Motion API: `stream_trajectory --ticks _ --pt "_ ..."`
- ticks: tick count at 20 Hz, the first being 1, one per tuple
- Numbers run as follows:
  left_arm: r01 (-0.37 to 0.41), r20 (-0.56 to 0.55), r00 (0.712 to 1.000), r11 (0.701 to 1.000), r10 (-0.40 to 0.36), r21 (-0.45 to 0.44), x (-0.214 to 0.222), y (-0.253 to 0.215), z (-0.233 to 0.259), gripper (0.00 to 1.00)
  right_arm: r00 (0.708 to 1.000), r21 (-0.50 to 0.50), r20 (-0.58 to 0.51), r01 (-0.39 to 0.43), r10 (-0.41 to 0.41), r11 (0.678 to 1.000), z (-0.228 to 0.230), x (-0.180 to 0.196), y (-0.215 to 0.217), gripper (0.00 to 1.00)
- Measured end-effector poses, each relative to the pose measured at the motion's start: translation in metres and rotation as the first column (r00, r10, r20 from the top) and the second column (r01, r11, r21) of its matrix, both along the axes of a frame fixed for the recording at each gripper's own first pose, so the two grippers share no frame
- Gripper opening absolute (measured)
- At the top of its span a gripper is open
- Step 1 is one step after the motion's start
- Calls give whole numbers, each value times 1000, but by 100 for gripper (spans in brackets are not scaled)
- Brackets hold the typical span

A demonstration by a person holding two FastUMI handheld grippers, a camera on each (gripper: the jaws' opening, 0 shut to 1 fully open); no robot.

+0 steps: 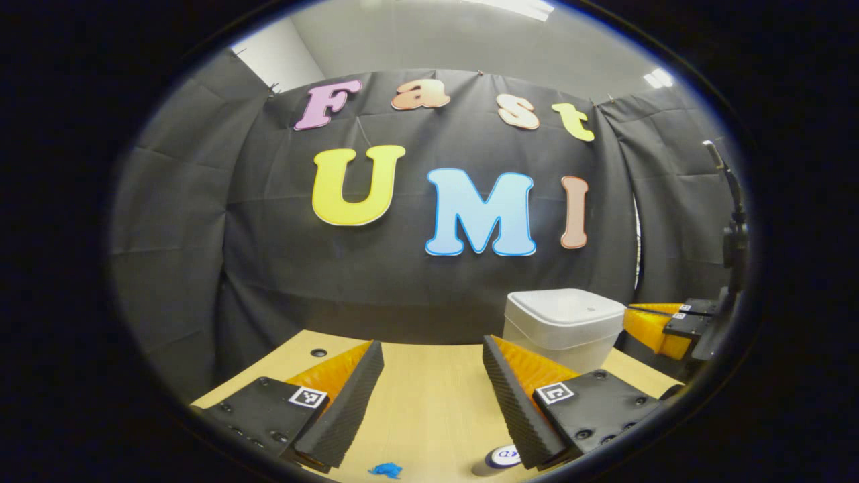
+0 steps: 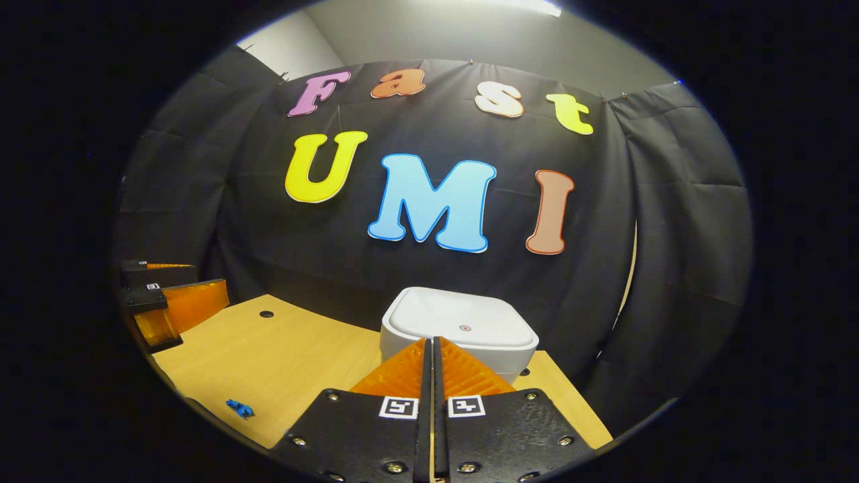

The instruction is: Press the lid of the desktop garbage bin to open it, pick up the crumpled paper on the desktop and throw it into the bin, then pick up the pop can on the desktop and drop it into the bin, and finally close the garbage bin lid.

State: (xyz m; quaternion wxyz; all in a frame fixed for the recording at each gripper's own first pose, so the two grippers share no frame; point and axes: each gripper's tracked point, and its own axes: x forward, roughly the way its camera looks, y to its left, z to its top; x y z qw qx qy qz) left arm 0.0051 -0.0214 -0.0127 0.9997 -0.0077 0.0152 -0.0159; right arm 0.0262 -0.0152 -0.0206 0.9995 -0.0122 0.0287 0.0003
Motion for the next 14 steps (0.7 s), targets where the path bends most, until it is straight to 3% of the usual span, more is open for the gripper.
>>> stream_trajectory --ticks 9,14 --pt "-30 5 1000 999 30 13 -8 14 1 98 999 21 7 51 -51 998 -1 50 -29 2" --pt "-35 -4 999 999 35 7 -10 17 -4 99 996 87 -54 74 -70 993 -18 73 -38 2"
